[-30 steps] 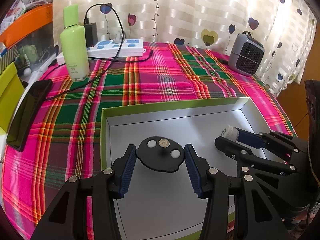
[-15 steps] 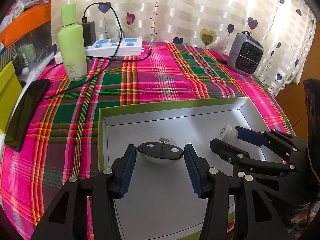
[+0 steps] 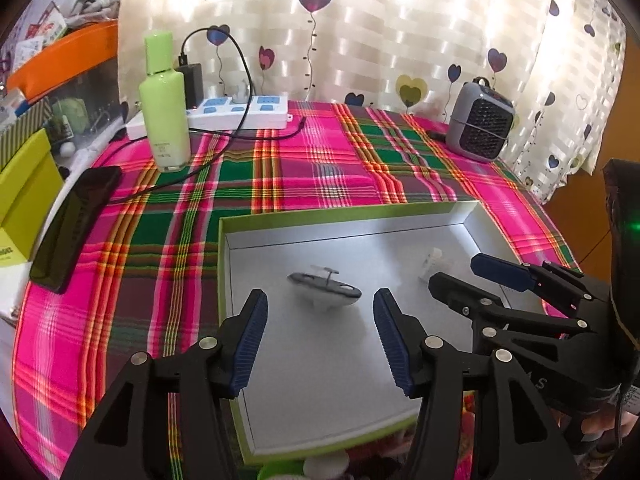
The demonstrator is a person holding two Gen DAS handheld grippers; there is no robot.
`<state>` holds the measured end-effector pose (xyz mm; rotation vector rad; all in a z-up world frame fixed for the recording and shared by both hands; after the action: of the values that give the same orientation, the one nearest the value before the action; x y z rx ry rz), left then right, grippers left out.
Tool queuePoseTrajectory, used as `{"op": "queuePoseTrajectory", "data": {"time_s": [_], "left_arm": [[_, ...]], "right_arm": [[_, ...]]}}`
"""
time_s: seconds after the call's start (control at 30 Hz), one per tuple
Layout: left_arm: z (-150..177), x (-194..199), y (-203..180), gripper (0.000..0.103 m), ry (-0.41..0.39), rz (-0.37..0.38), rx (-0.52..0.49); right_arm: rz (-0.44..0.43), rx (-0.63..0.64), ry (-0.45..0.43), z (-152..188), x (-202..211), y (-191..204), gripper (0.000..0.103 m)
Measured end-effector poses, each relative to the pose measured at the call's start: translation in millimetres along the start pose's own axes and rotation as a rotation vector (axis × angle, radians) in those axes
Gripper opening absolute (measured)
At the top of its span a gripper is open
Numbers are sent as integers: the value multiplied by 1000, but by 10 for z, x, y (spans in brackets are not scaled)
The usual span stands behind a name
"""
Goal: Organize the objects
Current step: 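Lower both objects into the white box and open both tools, then withdraw both open tools from the box back toward the remaining items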
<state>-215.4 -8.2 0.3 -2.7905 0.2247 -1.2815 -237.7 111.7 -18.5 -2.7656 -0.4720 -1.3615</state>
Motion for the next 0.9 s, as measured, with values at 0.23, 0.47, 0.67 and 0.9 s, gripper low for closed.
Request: {"op": "queuePoseTrajectory", "data": {"time_s": [0.23,0.47,0.67,0.9], "left_arm": [[109,295,7,55,-43,-13,-1],[245,544,58,55,-68,-2,14],[410,686,87,55,-74,18,25],[610,767,16,55,-56,38,-9]], "right_arm": [[-11,-21,-45,85,294,30,52],[-11,-30,-74,212,537,56,52],[5,-27,-94,372,729,65,52],[14,-30,-98,563,885,37,52]]}}
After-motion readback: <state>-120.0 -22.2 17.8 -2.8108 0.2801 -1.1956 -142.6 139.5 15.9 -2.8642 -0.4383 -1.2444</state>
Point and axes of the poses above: each gripper's, at about its wrist camera, not at the fingertips, and x roughly against the way its jaws point, y to its left, z to its underside, the point moved 6 cm from there along -x, roughly the way its jaws point, and after that the axes turned 2 degrees about -x, right-handed, at the moved point
